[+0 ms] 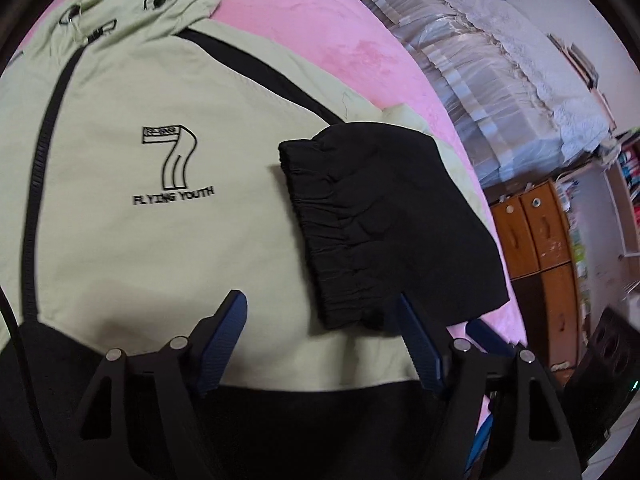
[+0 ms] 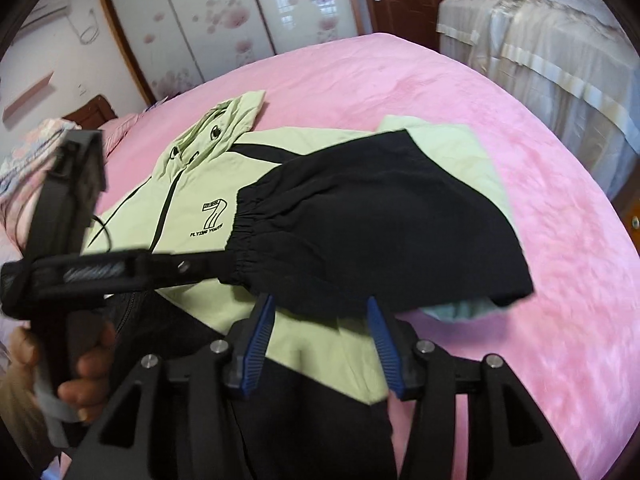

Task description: Fold large clothes

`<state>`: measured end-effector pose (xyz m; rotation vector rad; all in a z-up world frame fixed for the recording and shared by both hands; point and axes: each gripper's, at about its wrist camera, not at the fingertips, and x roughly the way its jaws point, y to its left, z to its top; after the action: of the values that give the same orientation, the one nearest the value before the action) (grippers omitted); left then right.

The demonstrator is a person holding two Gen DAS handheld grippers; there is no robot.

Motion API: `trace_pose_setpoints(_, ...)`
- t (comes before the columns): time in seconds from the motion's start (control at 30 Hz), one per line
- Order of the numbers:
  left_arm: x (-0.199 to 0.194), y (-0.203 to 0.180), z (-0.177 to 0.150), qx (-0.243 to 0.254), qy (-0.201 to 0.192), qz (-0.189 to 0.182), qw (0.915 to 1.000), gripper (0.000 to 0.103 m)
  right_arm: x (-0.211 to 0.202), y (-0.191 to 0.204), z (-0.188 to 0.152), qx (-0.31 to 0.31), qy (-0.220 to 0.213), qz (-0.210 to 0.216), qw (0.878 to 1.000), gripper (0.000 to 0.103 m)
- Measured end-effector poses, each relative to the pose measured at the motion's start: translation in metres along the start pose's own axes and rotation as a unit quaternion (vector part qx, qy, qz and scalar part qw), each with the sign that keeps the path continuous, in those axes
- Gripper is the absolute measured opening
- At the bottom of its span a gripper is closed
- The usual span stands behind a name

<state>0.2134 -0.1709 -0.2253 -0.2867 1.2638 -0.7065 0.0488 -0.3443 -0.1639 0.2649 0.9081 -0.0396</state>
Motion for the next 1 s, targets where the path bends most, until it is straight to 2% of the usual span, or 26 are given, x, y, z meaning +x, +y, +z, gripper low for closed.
trace_pose_setpoints(0.07,0.007,0.001,0.002,-0.013,-0.002,-0.021,0.9997,0.072,0.000,-0.003,-0.006,0.003,0.002,-0.007,1.000,0.049)
trace_pose_setpoints(0.17,0.020,-0.001,0.008,-0.033,0.001,-0.053,0.9981,0.054,0.006,-0.006,-0.011,0.007,0.015,-0.018,1.000,0.049)
trace_pose_setpoints(0.27,0.034,-0.010,0.014,-0.035,0.007,-0.042,0.9985,0.041,0.014,-0.010,-0.018,0.022,0.033,-0.030,0.999,0.049)
trace_pose_setpoints(0.33,0.040,-0.015,0.017,-0.028,0.009,-0.035,0.9989,0.024,0.019,-0.014,-0.020,0.039,0.039,-0.045,0.997,0.052)
trace_pose_setpoints(0.4,0.045,-0.022,0.018,-0.026,0.018,-0.022,0.9993,0.013,0.026,-0.019,-0.021,0.057,0.061,-0.049,0.995,0.060)
trace_pose_setpoints(0.47,0.042,-0.031,0.019,-0.016,0.018,-0.009,0.9997,0.012,0.031,-0.027,-0.023,0.080,0.079,-0.034,0.993,0.060)
trace_pose_setpoints(0.53,0.039,-0.037,0.020,-0.003,0.012,0.009,0.9999,0.010,0.030,-0.035,-0.028,0.100,0.067,-0.014,0.993,0.060)
trace_pose_setpoints(0.7,0.023,-0.049,0.021,0.003,-0.002,0.028,0.9996,0.006,0.025,-0.040,-0.030,0.095,0.056,-0.024,0.994,0.060)
trace_pose_setpoints(0.83,-0.027,-0.069,0.030,0.031,-0.071,0.050,0.9957,0.004,0.017,-0.050,-0.030,0.098,0.044,-0.036,0.994,0.060)
trace_pose_setpoints(1.0,-0.102,-0.091,0.052,0.057,-0.157,0.082,0.9825,0.004,0.019,-0.058,-0.021,0.103,0.039,-0.038,0.993,0.060)
